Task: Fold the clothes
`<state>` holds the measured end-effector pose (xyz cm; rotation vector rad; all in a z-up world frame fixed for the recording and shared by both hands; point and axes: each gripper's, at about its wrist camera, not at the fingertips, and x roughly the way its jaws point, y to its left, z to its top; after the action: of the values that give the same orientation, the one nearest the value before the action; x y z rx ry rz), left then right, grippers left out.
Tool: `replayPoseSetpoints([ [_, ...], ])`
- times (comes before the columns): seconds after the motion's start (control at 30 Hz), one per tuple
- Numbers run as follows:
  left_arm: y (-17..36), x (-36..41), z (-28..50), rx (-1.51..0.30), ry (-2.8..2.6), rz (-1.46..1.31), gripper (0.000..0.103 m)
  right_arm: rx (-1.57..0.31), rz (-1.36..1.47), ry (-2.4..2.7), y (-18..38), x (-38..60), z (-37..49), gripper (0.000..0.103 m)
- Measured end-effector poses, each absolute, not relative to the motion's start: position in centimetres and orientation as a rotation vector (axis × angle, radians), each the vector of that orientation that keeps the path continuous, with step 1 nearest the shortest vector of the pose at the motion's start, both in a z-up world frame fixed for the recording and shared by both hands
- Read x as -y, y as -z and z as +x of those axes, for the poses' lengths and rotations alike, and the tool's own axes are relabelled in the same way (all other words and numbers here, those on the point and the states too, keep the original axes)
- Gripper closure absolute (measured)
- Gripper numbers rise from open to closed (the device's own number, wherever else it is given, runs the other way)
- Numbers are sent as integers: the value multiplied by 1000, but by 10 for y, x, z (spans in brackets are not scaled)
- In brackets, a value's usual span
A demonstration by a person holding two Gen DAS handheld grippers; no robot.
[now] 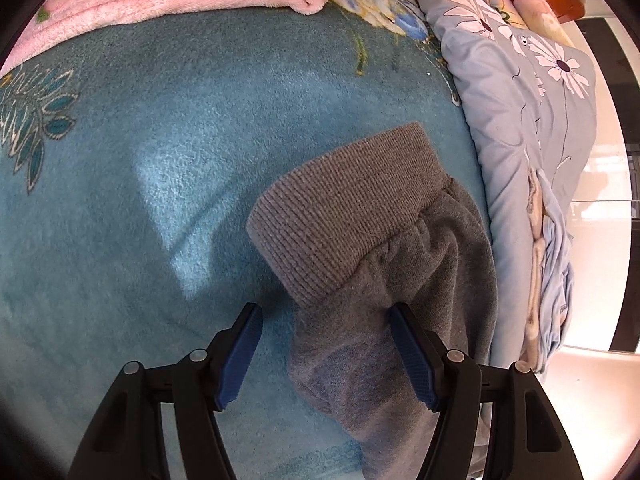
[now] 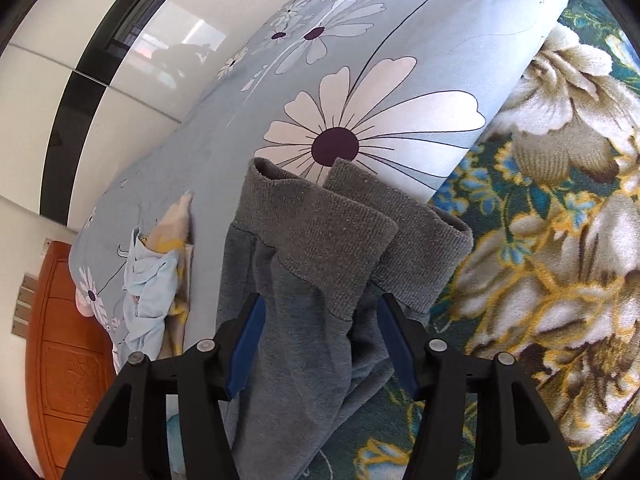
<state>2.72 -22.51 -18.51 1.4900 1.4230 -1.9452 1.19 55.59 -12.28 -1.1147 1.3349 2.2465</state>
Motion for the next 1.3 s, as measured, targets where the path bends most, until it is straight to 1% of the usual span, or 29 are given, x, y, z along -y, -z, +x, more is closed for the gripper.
replayPoseSetpoints([
  [0.07,186,226,30,-1437,1943,1488,33,-1350,-1164,-2192,132,-554,2,68],
  [0.1,186,226,31,-1446,1942,1486,33,-1354,-1187,-2162,136,-555,-2,85],
  [0.13,187,226,32,-1455,1941,1483,33,-1359,-1208,-2136,140,-555,-5,91],
  [0.2,188,225,33,-1458,1942,1483,33,-1398,-1186,-2188,133,-551,-7,94],
  [0.3,188,224,31,-1445,1945,1485,33,-1376,-1111,-2373,104,-543,-2,95],
  [0.4,189,222,28,-1431,1948,1487,33,-1248,-1067,-2398,91,-553,12,95],
  [0.5,189,221,25,-1417,1951,1489,32,-1193,-1148,-2271,116,-571,23,95],
  [0.57,190,220,24,-1407,1952,1490,32,-1239,-1158,-2228,132,-576,28,93],
  [0.6,190,219,23,-1403,1955,1487,32,-1258,-1162,-2207,139,-578,31,90],
  [0.63,189,219,22,-1398,1959,1482,32,-1238,-1147,-2194,141,-578,35,78],
  [0.67,189,218,22,-1394,1963,1478,32,-1221,-1131,-2180,144,-578,38,71],
  [0.7,189,218,21,-1389,1967,1473,32,-1223,-1117,-2165,146,-579,41,59],
  [0.73,189,217,21,-1385,1970,1468,33,-1227,-1104,-2151,148,-580,44,54],
  [0.8,189,216,19,-1376,1978,1459,33,-1263,-1095,-2143,155,-584,46,48],
  [0.87,189,214,20,-1369,1987,1445,34,-1324,-1091,-2128,165,-590,44,47],
  [0.9,188,212,21,-1366,1995,1435,35,-1356,-1076,-2114,169,-592,42,47],
  [1.0,186,211,24,-1433,2007,1409,62,-1476,-991,-2089,177,-595,40,47],
  [1.03,184,211,23,-1443,2016,1400,76,-1532,-971,-2069,179,-594,40,47],
  [1.07,181,210,22,-1447,2029,1392,83,-1588,-950,-2048,181,-594,40,48],
  [1.1,178,209,21,-1451,2042,1383,89,-1644,-928,-2027,183,-593,40,51],
  [1.13,175,209,21,-1456,2055,1375,94,-1693,-905,-2010,183,-593,41,61],
  [1.2,165,206,20,-1398,2110,1371,98,-1728,-893,-2004,178,-591,41,69],
  [1.23,159,205,20,-1375,2136,1363,99,-1730,-896,-2010,174,-590,41,74],
  [1.3,148,206,21,-1357,2179,1338,99,-1709,-910,-2060,159,-585,39,80],
])
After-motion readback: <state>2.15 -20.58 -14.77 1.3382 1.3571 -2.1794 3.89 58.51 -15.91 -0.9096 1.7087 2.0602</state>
